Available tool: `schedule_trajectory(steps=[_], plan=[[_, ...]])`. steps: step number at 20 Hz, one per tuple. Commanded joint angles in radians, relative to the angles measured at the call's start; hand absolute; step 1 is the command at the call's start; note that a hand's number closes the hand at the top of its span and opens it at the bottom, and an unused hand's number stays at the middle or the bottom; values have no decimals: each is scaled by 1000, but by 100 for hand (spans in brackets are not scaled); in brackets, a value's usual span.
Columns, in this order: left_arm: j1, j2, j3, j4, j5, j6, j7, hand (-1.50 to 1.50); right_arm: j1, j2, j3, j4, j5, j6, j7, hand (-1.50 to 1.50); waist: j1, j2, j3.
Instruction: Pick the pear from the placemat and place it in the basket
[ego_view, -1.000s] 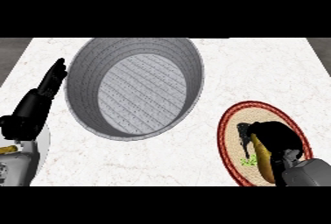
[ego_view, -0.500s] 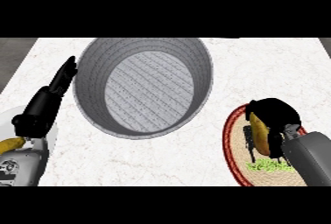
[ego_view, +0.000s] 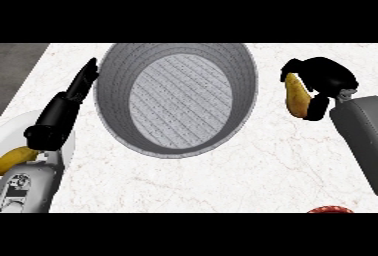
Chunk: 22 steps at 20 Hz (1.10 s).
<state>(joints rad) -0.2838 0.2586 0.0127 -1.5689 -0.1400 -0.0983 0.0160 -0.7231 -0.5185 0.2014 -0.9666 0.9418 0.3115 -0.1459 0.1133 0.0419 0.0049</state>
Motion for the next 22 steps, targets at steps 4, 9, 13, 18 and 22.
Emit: schedule_trajectory(steps=[4, 9, 13, 18, 22], plan=[[4, 16, 16, -5, 15, -16, 10, 0, -157, 73, -230, 150, -175, -210, -157, 150, -12, -11, 2], [18, 13, 25, 14, 10, -8, -21, 0, -333, 111, -397, 216, -407, -73, -266, 150, -17, -16, -2], [4, 9, 32, 43, -5, 8, -16, 0, -508, 131, -415, 288, -442, -13, -275, 150, -50, -25, -5], [-1, 29, 47, 18, 11, -13, 22, 0, -719, 139, -435, 386, -487, 110, -215, 150, -54, -31, -6], [88, 1, 32, -8, -22, 21, -17, 0, -793, 168, -430, 422, -506, 186, -161, 150, -78, -38, -6]])
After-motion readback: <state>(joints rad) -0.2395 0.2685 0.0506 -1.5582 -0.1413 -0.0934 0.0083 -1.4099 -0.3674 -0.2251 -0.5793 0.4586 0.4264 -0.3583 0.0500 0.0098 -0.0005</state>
